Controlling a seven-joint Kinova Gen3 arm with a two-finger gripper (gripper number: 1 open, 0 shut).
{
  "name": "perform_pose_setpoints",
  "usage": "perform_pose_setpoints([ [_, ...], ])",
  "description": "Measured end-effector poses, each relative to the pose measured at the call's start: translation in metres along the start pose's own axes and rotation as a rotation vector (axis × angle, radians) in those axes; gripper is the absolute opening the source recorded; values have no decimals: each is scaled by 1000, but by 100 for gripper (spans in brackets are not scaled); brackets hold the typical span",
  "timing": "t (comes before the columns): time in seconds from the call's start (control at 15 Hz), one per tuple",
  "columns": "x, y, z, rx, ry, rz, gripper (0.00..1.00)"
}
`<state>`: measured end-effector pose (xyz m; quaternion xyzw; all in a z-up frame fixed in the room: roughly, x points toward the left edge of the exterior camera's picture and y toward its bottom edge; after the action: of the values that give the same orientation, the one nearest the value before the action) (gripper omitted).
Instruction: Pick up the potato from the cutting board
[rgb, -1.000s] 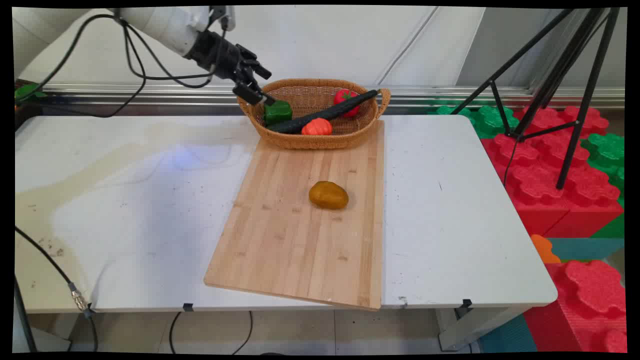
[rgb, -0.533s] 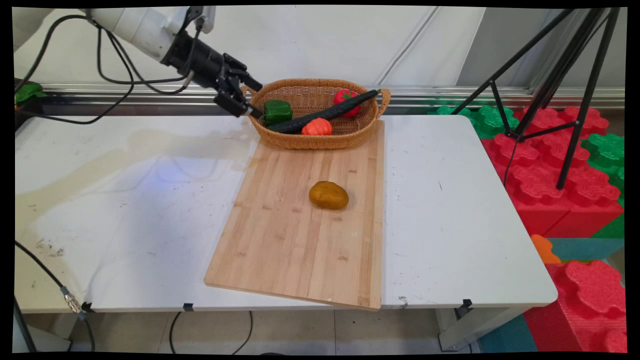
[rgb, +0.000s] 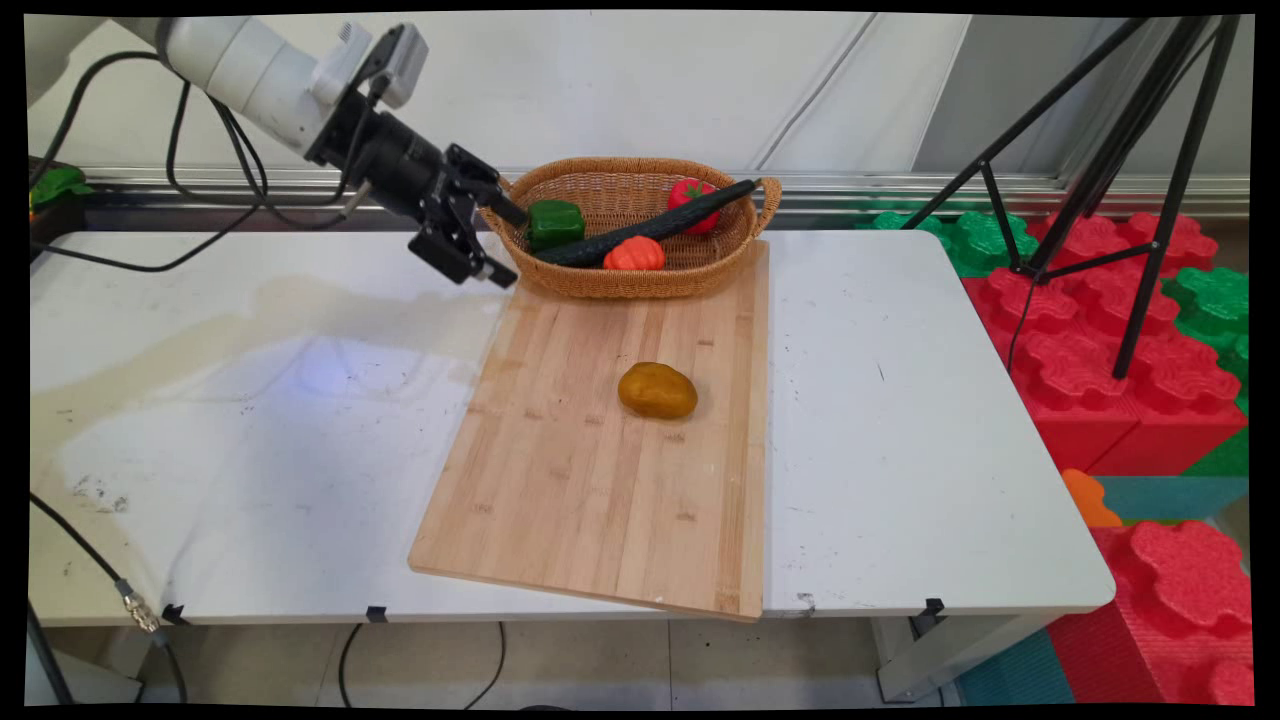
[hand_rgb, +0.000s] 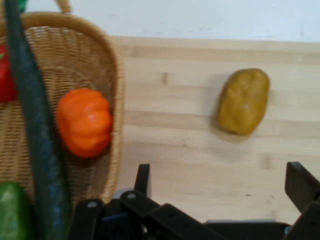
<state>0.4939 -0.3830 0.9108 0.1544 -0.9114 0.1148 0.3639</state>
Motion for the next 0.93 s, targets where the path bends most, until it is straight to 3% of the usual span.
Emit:
perform_pose_setpoints([
  [0.53, 13, 25, 45, -65, -11, 99, 100],
  [0.93, 27, 37, 102, -100, -42, 159, 100],
])
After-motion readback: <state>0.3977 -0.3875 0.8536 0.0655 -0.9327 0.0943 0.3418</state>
